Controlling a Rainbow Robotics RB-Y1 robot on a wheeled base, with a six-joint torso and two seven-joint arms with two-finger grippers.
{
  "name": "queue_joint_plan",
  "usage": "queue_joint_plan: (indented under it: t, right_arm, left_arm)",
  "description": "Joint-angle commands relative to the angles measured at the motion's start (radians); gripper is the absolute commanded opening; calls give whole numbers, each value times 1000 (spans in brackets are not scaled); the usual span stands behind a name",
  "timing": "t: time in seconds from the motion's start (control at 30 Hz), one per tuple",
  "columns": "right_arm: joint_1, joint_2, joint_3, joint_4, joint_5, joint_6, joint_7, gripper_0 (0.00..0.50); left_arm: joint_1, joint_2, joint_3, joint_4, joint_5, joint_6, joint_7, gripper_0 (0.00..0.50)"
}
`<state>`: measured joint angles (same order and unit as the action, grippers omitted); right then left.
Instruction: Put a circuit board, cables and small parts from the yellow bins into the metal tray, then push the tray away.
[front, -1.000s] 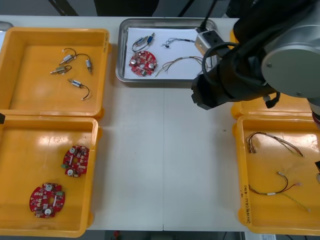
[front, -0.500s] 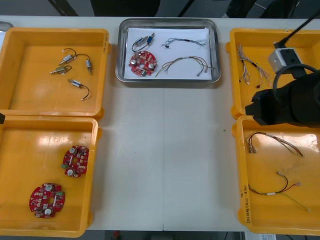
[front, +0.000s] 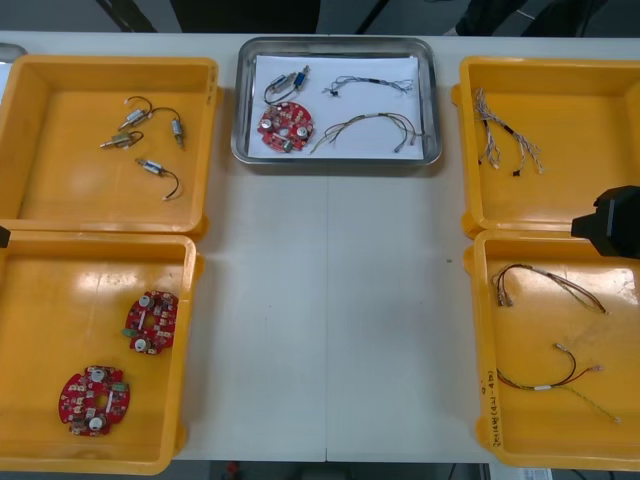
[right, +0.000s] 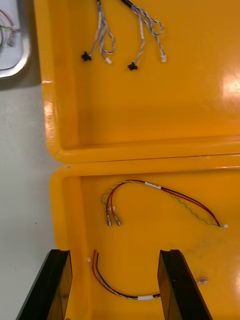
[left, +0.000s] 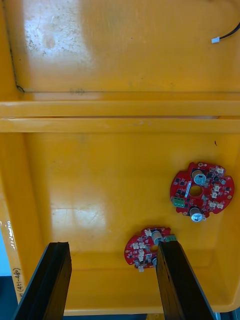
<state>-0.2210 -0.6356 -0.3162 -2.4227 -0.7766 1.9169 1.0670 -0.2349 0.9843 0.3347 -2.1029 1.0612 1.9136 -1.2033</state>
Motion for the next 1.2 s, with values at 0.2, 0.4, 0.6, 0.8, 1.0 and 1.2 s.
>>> queue_joint_plan:
  t: [0.2, 0.4, 0.6, 0.8, 1.0, 1.2]
  right_arm:
    - [132, -101, -53, 53, -9, 3, 103, 500]
    - [172, -128, -112, 122, -69, 3, 191, 500]
    - [181, -145, -144, 180, -76, 3, 303, 500]
    - [173, -165, -146, 185, -78, 3, 292, 500]
    - [170, -165, -152, 186, -92, 3, 275, 500]
    - [158, -165, -170, 185, -116, 3, 257, 500]
  left_arm:
    - [11, 42, 26, -26, -9, 6, -12, 500]
    - [11, 42, 26, -26, -9, 6, -12, 500]
    - [11, 42, 26, -26, -9, 6, -12, 500]
    - [11, 42, 26, -26, -9, 6, -12, 500]
    - [11, 42, 26, -26, -9, 6, -12, 500]
    - [11, 42, 26, -26, -9, 6, -12, 500]
